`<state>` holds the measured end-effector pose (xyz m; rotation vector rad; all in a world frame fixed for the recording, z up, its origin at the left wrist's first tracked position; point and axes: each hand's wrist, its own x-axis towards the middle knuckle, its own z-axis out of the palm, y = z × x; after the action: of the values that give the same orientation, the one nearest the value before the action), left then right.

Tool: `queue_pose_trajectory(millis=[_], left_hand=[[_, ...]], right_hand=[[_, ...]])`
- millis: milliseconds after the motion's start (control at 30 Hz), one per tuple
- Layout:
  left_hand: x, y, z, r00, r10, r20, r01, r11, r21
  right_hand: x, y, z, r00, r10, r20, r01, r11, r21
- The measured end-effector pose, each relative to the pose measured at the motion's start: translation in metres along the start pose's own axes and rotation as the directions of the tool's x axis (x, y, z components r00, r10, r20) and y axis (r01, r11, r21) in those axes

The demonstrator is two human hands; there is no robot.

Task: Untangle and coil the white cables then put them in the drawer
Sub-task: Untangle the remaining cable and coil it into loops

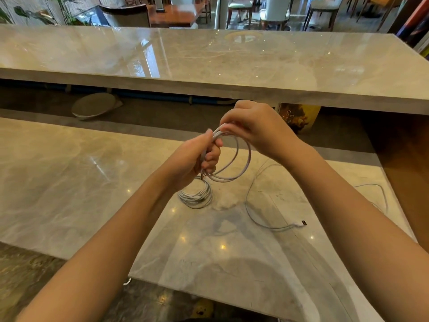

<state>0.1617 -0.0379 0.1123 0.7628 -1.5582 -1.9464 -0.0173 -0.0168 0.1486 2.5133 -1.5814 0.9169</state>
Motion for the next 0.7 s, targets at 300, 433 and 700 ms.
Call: queue_pose_trajectory(millis=[300,433,700], left_hand=[[-0.003,-0.001,-0.003,0.999,-0.028,0.032,0.037,0.953,-0.301],[-0.003,0.001,-0.001,0.999,-0.036,0.011,0.037,0.948,-0.316],[-0.003,0.003,0.01,0.95,0.087,-0.299,0.056,0.896,0.441]], right_hand=[[-0.008,0.004,0.004,0.972,0.217,0.087,-0.205,0.97,-0.134],[-0.01,-0.009,0.008,0.852,0.47,0.23,-0.522,0.798,0.302],[-0.022,-0.016,0.009,0.581,0.492,0.648,-0.709,-0.085,0.7]])
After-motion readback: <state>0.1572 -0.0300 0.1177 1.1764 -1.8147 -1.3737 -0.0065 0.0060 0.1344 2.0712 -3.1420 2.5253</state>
